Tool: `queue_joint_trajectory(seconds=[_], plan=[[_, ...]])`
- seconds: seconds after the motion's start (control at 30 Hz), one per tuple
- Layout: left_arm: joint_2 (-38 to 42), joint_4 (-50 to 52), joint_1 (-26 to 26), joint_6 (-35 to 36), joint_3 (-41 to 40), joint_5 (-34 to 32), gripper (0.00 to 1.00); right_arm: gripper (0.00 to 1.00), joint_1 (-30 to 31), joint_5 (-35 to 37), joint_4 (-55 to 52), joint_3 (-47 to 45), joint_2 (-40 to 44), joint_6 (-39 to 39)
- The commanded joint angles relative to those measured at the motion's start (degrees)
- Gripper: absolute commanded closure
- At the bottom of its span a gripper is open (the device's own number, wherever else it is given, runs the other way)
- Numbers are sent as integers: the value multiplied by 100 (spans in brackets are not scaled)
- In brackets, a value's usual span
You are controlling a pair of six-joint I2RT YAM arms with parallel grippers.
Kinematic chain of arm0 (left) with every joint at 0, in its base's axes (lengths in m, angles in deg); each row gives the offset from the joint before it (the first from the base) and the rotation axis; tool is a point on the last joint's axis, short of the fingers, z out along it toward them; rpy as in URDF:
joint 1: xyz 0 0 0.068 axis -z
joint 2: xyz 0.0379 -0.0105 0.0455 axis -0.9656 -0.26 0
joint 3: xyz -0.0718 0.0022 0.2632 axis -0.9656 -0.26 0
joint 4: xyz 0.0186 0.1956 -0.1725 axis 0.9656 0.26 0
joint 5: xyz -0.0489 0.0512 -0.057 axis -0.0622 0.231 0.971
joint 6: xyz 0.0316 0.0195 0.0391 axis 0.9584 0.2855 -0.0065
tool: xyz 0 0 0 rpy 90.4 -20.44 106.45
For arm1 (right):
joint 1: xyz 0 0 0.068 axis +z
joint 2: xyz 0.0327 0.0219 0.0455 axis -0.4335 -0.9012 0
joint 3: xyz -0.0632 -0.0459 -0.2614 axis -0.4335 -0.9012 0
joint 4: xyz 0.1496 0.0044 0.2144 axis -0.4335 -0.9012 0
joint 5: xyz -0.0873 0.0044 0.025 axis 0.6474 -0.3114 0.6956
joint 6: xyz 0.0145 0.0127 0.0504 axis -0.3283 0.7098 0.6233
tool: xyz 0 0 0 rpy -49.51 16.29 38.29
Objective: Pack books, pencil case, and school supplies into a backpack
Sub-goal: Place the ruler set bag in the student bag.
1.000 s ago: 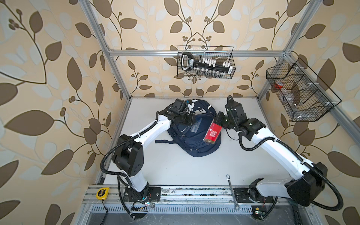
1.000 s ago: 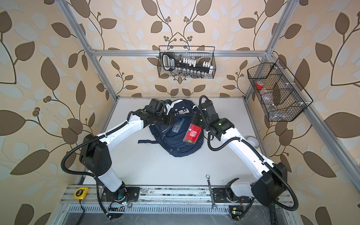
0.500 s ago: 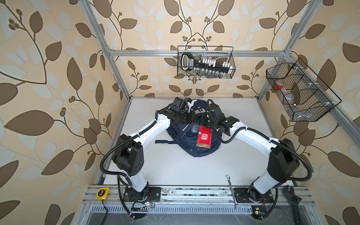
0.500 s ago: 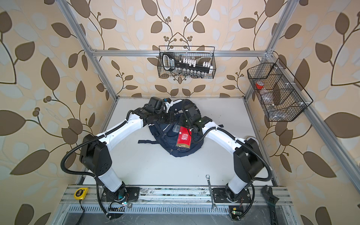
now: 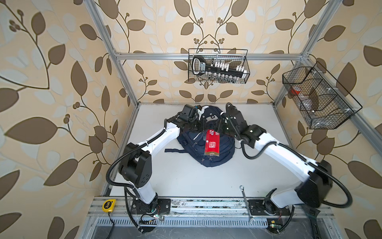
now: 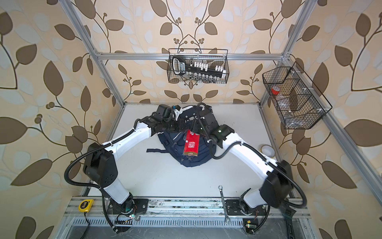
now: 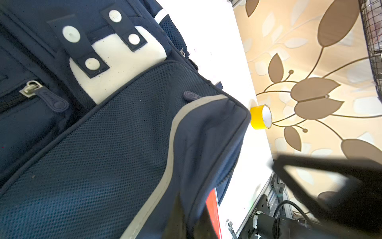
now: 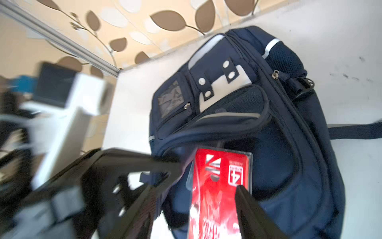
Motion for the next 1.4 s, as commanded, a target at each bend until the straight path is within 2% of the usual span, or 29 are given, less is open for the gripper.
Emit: queue_joint_trajectory(seconds=[0.0,0.13,0.23,0.33,0.43,0.57,0.6,0.63,0.73,0.8,0.93,1.03,1.17,1.37], plan=[[225,-112,9,110,323,442,100,39,54,-728,-20,-1254,424,94],[251,54,12,263,375,477,100,37,39,-1481,844,-2158,667,67],[257,147,11,339,386,504,100,39,40,-2058,1160,-2216,445,-152],[259,219,16,394,403,522,100,46,-15,-2541,1492,-2237,134,-206],[291,237,11,400,371,530,100,63,-66,-2781,1771,-2242,-49,-175],[313,289,15,480,367,508,100,93,-249,-2841,1857,-2245,112,-8],[292,323,16,535,381,495,100,98,-298,-2823,1885,-2272,229,41],[287,354,16,572,407,487,100,100,-356,-2849,1944,-2298,341,105],[213,493,29,723,482,489,100,100,-487,-2878,2177,-2380,680,366],[190,600,79,825,559,420,100,100,-520,-2569,2406,-2508,898,781],[291,514,211,752,597,332,100,100,-518,-1863,3744,-3416,1262,2435],[309,516,436,762,719,268,100,100,-520,-1687,4907,-3772,1017,3284],[146,908,655,879,1056,194,100,100,-504,-1484,5185,-3267,431,3341],[59,866,700,623,1130,387,100,100,-333,-1404,5978,-2619,-756,3450]])
